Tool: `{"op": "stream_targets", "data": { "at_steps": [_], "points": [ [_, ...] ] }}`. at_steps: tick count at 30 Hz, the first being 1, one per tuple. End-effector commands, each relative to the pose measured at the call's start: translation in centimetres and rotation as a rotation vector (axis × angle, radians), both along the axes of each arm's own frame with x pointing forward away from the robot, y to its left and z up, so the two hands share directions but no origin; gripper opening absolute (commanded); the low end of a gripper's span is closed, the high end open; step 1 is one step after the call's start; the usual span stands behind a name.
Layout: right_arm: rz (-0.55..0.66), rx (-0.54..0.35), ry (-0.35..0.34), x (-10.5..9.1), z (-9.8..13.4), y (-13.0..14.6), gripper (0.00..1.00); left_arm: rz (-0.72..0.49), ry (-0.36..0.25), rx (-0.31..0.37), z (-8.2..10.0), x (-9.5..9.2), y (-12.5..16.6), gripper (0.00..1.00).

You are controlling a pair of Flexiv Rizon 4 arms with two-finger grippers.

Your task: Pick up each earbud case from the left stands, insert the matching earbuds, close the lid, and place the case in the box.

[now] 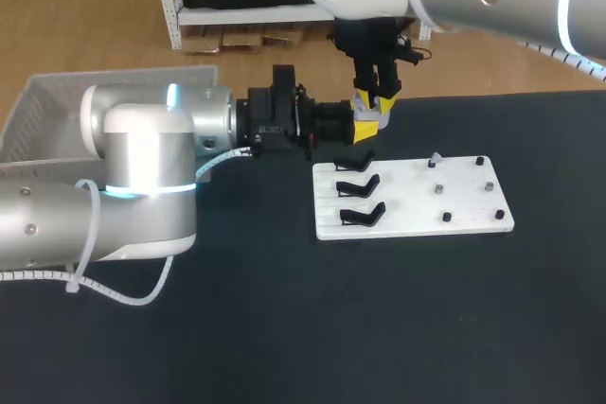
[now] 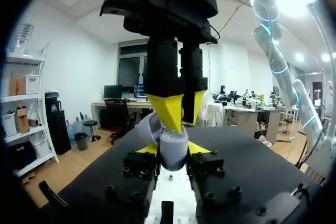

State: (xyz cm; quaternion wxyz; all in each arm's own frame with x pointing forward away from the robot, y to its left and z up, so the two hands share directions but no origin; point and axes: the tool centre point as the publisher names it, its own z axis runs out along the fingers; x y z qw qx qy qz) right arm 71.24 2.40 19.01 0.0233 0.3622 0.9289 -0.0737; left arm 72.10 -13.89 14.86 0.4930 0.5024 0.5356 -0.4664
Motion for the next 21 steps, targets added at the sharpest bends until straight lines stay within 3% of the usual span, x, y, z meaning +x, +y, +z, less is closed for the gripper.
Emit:
{"op": "stream_targets", "data": {
  "at_steps": [1, 5, 21],
  "points": [
    [-0.001, -0.002, 0.0, 0.06, 0.05, -0.07, 0.15, 0.005, -0.006, -0.007, -0.11, -0.07, -0.01, 0.0],
    [-0.002, -0.001, -0.001, 0.08, 0.11, -0.1, 0.24, 0.005, -0.006, -0.007, -0.11, -0.07, -0.01, 0.0],
    [0.002, 0.0, -0.007, -0.25, 0.66, -0.11, 0.3, 0.005, -0.006, -0.007, -0.11, -0.07, -0.01, 0.0]
  ]
}}
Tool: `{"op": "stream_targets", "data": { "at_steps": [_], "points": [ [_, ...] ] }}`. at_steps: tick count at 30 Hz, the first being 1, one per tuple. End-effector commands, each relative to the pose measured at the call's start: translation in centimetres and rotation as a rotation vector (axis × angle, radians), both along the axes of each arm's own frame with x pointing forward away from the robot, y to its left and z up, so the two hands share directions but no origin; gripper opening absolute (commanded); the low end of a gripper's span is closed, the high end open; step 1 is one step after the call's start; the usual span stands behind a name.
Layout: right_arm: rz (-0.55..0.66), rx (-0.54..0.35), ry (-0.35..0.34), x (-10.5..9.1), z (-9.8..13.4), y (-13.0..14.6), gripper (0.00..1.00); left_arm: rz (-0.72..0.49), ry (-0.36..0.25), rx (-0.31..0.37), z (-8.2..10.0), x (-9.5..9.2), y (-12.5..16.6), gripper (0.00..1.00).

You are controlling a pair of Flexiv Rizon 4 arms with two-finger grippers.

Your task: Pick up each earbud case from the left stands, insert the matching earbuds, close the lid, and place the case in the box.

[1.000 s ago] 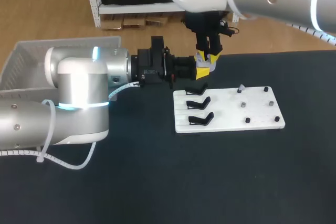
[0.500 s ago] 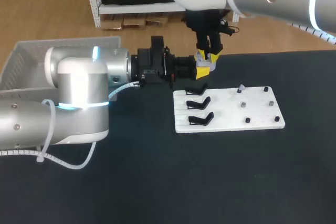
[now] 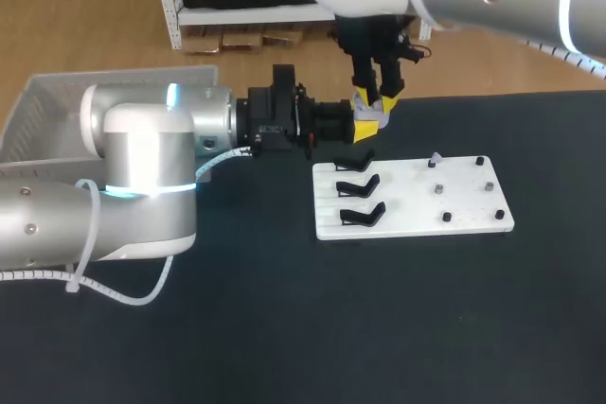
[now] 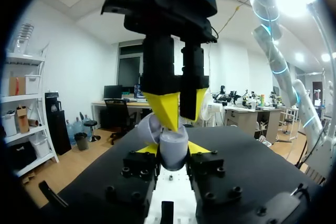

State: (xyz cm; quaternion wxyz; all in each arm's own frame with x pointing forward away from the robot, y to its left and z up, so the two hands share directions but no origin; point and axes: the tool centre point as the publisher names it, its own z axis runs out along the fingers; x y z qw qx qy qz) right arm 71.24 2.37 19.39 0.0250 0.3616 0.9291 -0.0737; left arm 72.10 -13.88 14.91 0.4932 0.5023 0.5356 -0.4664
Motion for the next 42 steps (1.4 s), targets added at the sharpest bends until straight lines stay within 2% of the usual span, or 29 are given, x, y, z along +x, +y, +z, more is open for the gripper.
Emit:
{"op": "stream_targets", "data": {
  "at_steps": [1, 5, 10, 12, 13, 15, 16, 17, 18, 20, 21, 26, 27, 42],
  "points": [
    [0.0, 0.002, -0.005, -0.3, 0.4, -0.1, 0.3, 0.005, -0.005, -0.007, -0.2, -0.1, 0.0, 0.0],
    [0.005, 0.019, -0.026, -0.7, 1.7, -0.1, 0.3, 0.005, -0.005, -0.007, -0.2, -0.1, 0.0, 0.0],
    [0.021, 0.088, -0.044, -1.7, 3.0, -1.0, 0.37, 0.005, -0.005, -0.007, -0.2, -0.1, 0.0, 0.0],
    [0.071, 0.128, -0.068, -2.2, 3.4, -1.5, 0.47, 0.005, -0.005, -0.007, -0.2, -0.1, 0.0, 0.0],
    [0.095, 0.163, -0.084, -2.4, 3.6, -1.8, 0.65, 0.005, -0.005, -0.007, -0.2, -0.1, 0.0, 0.0],
    [0.158, 0.219, -0.102, -2.7, 3.7, -2.7, 0.95, 0.005, -0.005, -0.007, -0.2, -0.1, 0.0, 0.0],
    [0.183, 0.247, -0.103, -2.8, 3.7, -3.1, 1.0, 0.005, -0.005, -0.007, -0.2, -0.1, 0.0, 0.0],
    [0.223, 0.203, -0.146, -3.1, 3.7, -3.6, 1.0, 0.005, -0.005, -0.007, -0.2, -0.1, 0.0, 0.0],
    [0.257, 0.219, -0.132, -3.3, 3.7, -3.9, 1.0, 0.005, -0.005, -0.007, -0.2, -0.1, 0.0, 0.0],
    [0.315, 0.244, -0.161, -3.8, 3.9, -4.5, 1.0, 0.005, -0.005, -0.007, -0.2, -0.1, 0.0, 0.0],
    [0.34, 0.255, -0.154, -4.0, 4.1, -4.8, 1.0, 0.005, -0.005, -0.007, -0.2, -0.1, 0.0, 0.0],
    [0.478, 0.231, -0.168, -5.0, 4.3, -5.5, 1.0, 0.005, -0.005, -0.007, -0.2, -0.1, 0.0, 0.0],
    [0.557, 0.231, -0.224, -5.3, 4.2, -5.5, 1.0, 0.005, -0.005, -0.007, -0.2, -0.1, 0.0, 0.0],
    [0.557, 0.231, -0.224, -5.3, 4.2, -5.5, 1.0, 0.005, -0.005, -0.007, -0.2, -0.1, 0.0, 0.0]
  ]
}}
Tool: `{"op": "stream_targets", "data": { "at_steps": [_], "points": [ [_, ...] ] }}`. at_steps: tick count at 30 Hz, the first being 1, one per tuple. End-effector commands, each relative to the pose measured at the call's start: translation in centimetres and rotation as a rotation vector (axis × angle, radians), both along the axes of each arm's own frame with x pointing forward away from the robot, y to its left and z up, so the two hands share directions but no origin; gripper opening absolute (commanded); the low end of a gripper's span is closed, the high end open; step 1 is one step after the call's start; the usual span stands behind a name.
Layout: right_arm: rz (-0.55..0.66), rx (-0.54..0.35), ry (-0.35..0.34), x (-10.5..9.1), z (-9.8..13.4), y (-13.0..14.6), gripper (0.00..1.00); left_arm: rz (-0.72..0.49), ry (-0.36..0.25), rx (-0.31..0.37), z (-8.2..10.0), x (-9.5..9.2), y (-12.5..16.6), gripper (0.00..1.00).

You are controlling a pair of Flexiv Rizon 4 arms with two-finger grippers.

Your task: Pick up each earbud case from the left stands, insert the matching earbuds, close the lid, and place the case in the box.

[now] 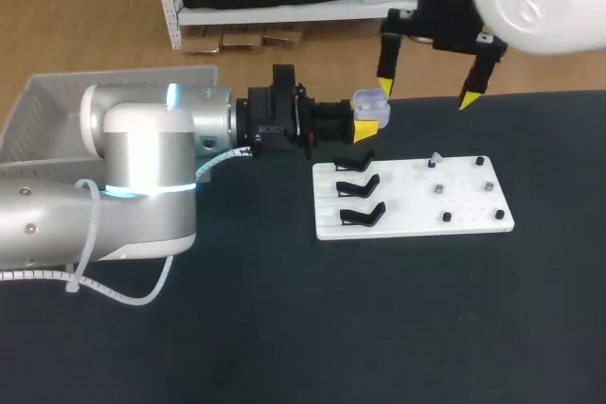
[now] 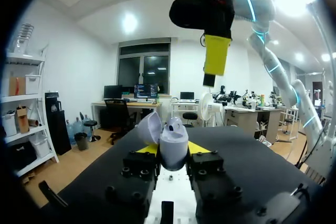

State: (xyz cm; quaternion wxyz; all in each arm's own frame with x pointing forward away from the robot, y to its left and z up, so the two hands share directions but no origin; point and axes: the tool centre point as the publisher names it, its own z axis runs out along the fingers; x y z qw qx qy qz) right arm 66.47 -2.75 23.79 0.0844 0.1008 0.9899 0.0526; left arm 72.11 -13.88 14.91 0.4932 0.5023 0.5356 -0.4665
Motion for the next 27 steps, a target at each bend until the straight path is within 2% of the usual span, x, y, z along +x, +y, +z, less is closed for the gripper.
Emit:
{"op": "stream_targets", "data": {
  "at_steps": [1, 3, 5, 8, 13, 15, 21, 27],
  "points": [
    [0.018, 0.051, -0.045, -0.5, -0.6, -0.9, 1.0, 0.004, -0.006, -0.007, -0.2, -0.1, 0.0, 0.0],
    [0.012, 0.059, -0.056, 0.0, -1.3, -2.5, 1.0, 0.004, -0.006, -0.007, -0.2, -0.1, 0.0, 0.0],
    [0.001, 0.074, -0.096, 0.7, -1.6, -3.9, 1.0, 0.004, -0.006, -0.007, -0.2, -0.1, 0.0, 0.0],
    [0.006, 0.12, -0.108, 1.8, -2.2, -5.2, 1.0, 0.004, -0.006, -0.007, -0.2, -0.1, 0.0, 0.0],
    [0.081, 0.191, -0.129, 3.3, -4.0, -5.9, 1.0, 0.004, -0.006, -0.007, -0.2, -0.1, 0.0, 0.0],
    [0.091, 0.182, -0.14, 3.8, -5.1, -6.0, 1.0, 0.004, -0.006, -0.007, -0.2, -0.1, 0.0, 0.0],
    [0.134, 0.168, -0.119, 5.3, -9.2, -6.4, 1.0, 0.004, -0.006, -0.007, -0.2, -0.1, 0.0, 0.0],
    [0.069, 0.196, -0.049, 6.9, -13.1, -7.5, 1.0, 0.004, -0.006, -0.007, -0.2, -0.1, 0.0, 0.0]
  ]
}}
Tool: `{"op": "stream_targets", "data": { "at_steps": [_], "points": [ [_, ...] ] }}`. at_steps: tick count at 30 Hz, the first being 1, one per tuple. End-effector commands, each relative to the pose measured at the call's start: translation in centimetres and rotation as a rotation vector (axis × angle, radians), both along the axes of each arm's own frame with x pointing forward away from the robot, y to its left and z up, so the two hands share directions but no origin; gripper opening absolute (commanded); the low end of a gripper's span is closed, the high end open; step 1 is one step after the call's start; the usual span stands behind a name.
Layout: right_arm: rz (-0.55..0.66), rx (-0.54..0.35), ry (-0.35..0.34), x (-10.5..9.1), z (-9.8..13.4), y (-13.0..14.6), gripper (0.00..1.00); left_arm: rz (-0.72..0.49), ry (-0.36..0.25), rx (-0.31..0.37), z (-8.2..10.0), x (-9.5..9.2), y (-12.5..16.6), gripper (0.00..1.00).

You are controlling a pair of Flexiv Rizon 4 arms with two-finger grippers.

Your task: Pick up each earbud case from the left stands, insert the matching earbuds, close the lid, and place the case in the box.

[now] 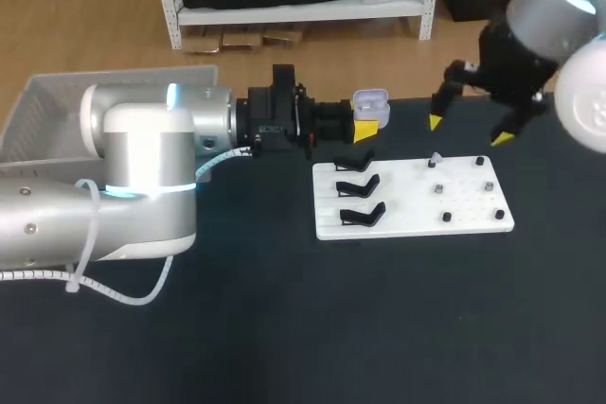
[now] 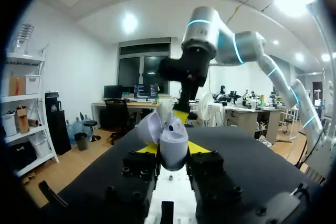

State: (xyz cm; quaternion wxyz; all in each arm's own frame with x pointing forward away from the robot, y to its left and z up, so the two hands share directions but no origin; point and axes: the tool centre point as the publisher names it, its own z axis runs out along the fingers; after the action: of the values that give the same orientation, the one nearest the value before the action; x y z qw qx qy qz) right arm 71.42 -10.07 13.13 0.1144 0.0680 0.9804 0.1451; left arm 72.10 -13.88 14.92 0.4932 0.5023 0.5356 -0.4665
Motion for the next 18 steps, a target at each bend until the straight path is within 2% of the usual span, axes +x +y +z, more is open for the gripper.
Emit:
{"op": "stream_targets", "data": {
  "at_steps": [1, 7, 18],
  "points": [
    [-0.01, 0.02, 0.039, 2.2, -3.0, -0.3, 1.0, 0.005, -0.005, -0.007, -0.2, -0.1, 0.0, 0.0],
    [0.005, 0.053, 0.051, 2.9, -5.1, -0.2, 1.0, 0.005, -0.005, -0.007, -0.2, -0.1, 0.0, 0.0],
    [0.057, 0.072, 0.069, 3.6, -7.2, 1.2, 1.0, 0.005, -0.005, -0.007, -0.2, -0.1, 0.0, 0.0]
  ]
}}
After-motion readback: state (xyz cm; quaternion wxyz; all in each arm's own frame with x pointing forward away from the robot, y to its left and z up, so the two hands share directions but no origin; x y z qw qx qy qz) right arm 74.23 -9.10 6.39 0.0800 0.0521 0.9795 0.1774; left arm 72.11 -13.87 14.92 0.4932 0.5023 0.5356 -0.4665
